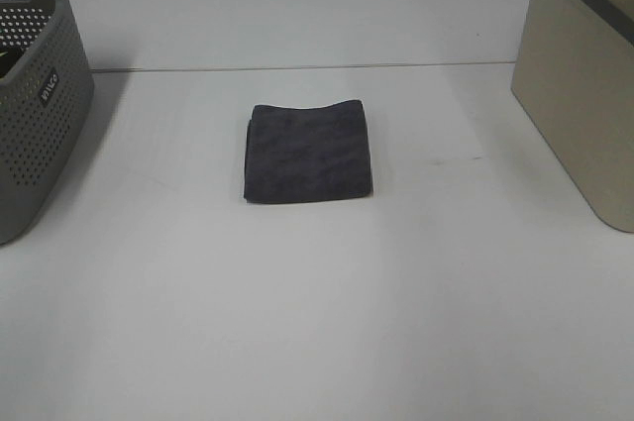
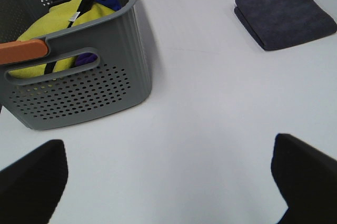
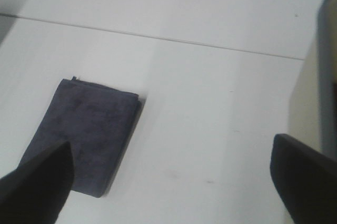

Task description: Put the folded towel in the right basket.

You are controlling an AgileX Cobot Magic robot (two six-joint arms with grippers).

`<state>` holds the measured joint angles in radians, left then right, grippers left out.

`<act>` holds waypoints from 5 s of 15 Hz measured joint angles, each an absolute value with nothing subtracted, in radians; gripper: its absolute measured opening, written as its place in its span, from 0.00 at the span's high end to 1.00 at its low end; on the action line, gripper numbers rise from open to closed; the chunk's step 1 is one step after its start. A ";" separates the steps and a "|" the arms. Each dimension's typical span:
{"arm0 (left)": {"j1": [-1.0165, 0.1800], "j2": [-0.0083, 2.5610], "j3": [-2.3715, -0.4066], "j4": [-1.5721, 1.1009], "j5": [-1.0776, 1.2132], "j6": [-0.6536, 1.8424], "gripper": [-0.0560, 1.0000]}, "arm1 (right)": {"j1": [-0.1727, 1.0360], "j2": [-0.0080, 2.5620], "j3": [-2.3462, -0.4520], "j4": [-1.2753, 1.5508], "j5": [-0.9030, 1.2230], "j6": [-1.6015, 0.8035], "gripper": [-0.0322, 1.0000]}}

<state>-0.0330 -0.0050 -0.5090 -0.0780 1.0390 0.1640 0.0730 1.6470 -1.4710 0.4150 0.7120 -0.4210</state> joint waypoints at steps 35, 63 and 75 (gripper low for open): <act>-0.033 -0.005 -0.509 -0.078 1.039 0.164 0.01 | 0.235 2.502 -2.020 0.662 1.019 -0.286 0.91; -0.033 -0.005 -0.509 -0.078 1.039 0.164 0.01 | -0.290 2.081 -2.019 0.179 1.198 -0.023 0.58; -0.033 -0.005 -0.509 -0.078 1.039 0.164 0.01 | -0.100 1.962 -2.019 0.277 1.191 -0.074 0.22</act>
<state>-0.0330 -0.0050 -0.5090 -0.0780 1.0390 0.1640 -0.1000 1.9620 -2.0190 0.2770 1.1910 -0.0740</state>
